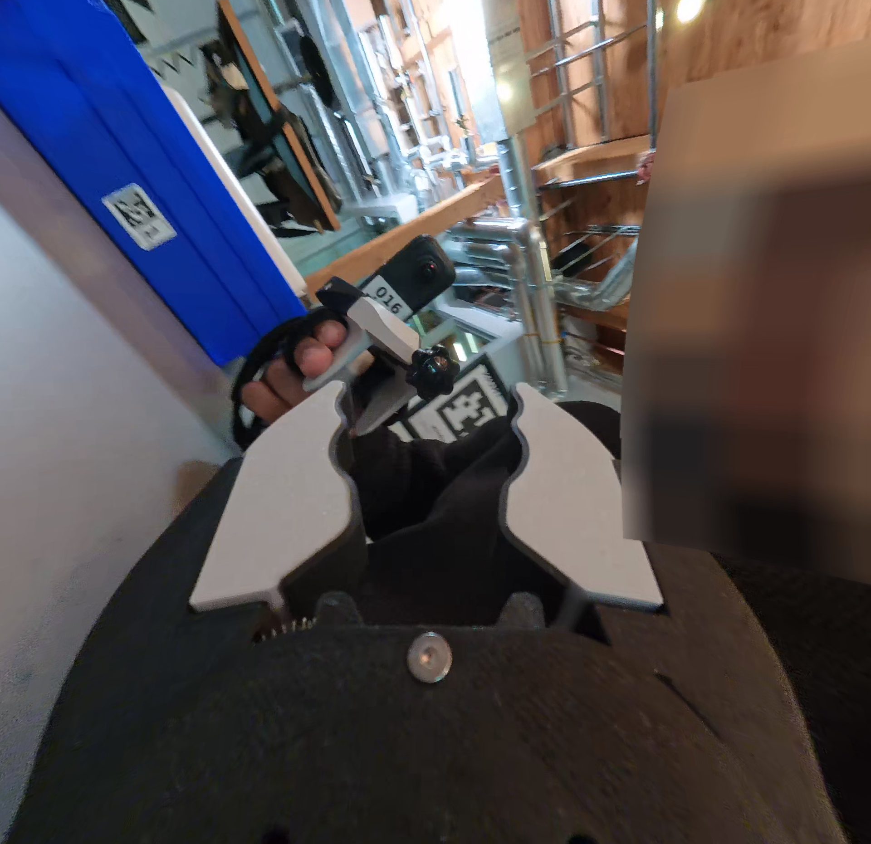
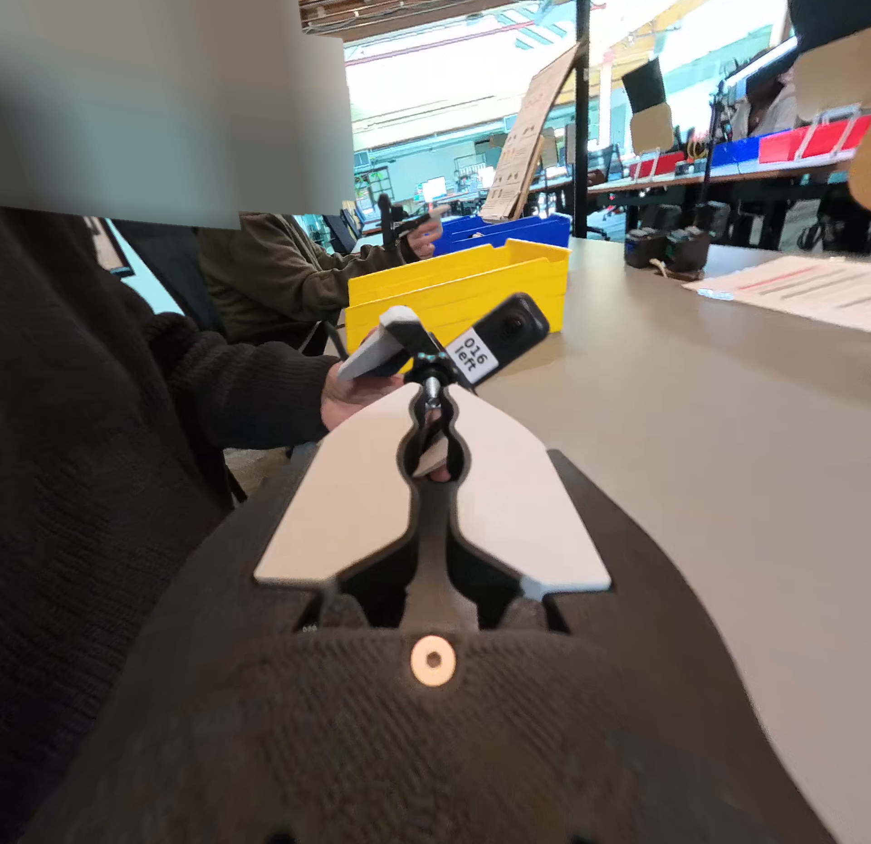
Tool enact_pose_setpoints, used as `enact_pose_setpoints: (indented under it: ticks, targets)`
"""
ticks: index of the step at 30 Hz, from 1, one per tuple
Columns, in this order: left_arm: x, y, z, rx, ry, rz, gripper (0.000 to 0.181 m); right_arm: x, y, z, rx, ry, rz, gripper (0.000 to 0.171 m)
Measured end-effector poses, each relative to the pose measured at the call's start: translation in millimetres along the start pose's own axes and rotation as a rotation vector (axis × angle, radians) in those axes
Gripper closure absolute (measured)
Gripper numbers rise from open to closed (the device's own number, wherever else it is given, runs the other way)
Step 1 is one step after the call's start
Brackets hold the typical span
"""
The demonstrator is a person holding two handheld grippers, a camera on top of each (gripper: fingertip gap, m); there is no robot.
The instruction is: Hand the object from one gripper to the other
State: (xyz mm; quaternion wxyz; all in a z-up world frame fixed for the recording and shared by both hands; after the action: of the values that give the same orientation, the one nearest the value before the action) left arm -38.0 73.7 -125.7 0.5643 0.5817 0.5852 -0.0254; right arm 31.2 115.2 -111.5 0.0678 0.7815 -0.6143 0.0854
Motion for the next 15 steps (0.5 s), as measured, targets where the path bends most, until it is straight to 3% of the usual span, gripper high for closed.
enact_pose_setpoints:
  ticks: [3,7,15]
  targets:
    - [5,-3,-3,0.044,0.133,-0.125,0.106,-7,2,5,0.039,0.089,0.012,0.165]
    - [7,-1,0,0.154,0.280,-0.223,0.105,-7,6,11,0.079,0.134,0.010,0.165]
    - [3,6,13,0.348,0.457,-0.253,0.136,-4,1,12,0.094,0.164,0.026,0.165]
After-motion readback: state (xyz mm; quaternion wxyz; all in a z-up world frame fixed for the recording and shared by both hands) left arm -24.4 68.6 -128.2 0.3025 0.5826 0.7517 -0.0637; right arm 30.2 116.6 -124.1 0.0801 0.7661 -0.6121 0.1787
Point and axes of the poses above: each gripper's, where its closed fingertips meet, y out along the fingers, z out of its underside, x = y × z across the jaws, the point moved 4 cm from there along -y, back along the fingers, and after that the axes turned 14 degrees about z, right-handed, at the moved point
